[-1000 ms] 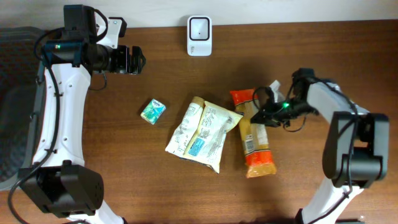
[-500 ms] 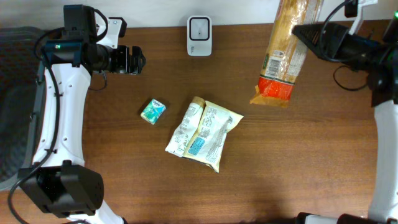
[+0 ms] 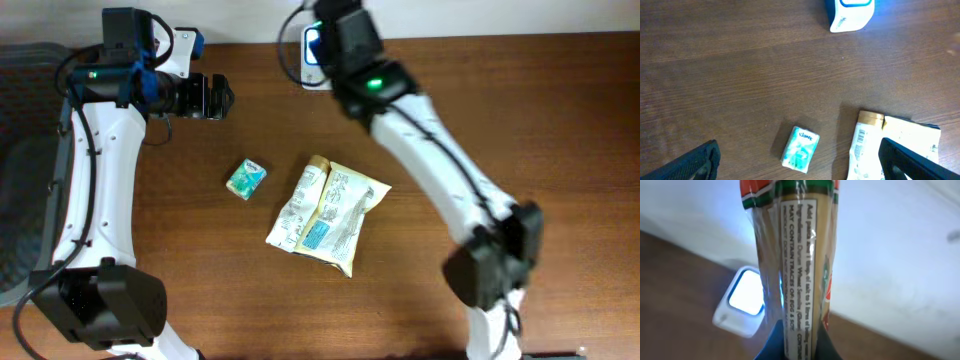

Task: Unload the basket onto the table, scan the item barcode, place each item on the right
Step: 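Swing the pasta pack over the scanner with the right gripper, then place the pasta pack at the right side of the table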

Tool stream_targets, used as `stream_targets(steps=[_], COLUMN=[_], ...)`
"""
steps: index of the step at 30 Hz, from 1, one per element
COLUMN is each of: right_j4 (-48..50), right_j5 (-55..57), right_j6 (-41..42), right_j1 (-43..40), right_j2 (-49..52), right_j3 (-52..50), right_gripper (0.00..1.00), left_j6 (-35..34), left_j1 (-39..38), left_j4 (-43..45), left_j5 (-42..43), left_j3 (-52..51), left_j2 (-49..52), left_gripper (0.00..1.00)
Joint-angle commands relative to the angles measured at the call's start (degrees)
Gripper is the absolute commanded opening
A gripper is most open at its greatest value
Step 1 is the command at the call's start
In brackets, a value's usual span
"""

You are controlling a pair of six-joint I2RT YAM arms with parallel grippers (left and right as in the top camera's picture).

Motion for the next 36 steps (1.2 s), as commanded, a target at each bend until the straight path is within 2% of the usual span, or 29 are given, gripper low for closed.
stream_targets(steps=[1, 3, 6, 9, 13, 19, 29, 32, 34, 36], right_j4=[13.88, 20.74, 32.09, 37.55, 45.53, 45.66, 39.15, 37.24, 29.16, 21.09], right_j5=[3.52, -2.84, -7.28, -15.15, -19.43, -16.92, -16.63, -15.34, -15.56, -15.56], right_j6=[-19.23, -30.1, -37.86, -39.45, -39.54, -50.9, -50.97, -43.54, -38.99, -30.01], right_j1=[0.17, 0.15, -0.15, -1.2, -1.33, -2.86, -1.9, -1.79, -2.8, -4.85], right_j2=[3.48, 7.17, 11.82, 15.02, 18.95, 20.94, 20.87, 17.57, 13.38, 6.73], right_j3=[2.6, 2.6, 2.6, 2.6, 2.6, 2.6, 2.6, 2.6, 2.6, 2.6], right_gripper=[0.04, 0.04, 0.04, 0.04, 0.04, 0.04, 0.04, 0.04, 0.04, 0.04], left_j6=[0.96, 0.96, 0.96, 0.96, 0.96, 0.96, 0.96, 0.96, 0.96, 0.96], left_j1=[0.04, 0.04, 0.04, 0.07, 0.15, 0.15, 0.15, 0.15, 0.15, 0.15], left_j4=[0.07, 0.07, 0.07, 0.07, 0.07, 0.07, 0.07, 0.07, 0.07, 0.07], left_j5=[0.04, 0.04, 0.04, 0.04, 0.04, 0.04, 0.04, 0.04, 0.04, 0.04], left_j3=[0.26, 0.26, 0.26, 0.26, 0.26, 0.26, 0.26, 0.26, 0.26, 0.26], left_j2=[-0.11, -0.11, -0.11, -0.11, -0.11, -0.11, -0.11, -0.11, -0.11, -0.11], left_gripper=[0.99, 0.99, 0.99, 0.99, 0.99, 0.99, 0.99, 0.99, 0.99, 0.99])
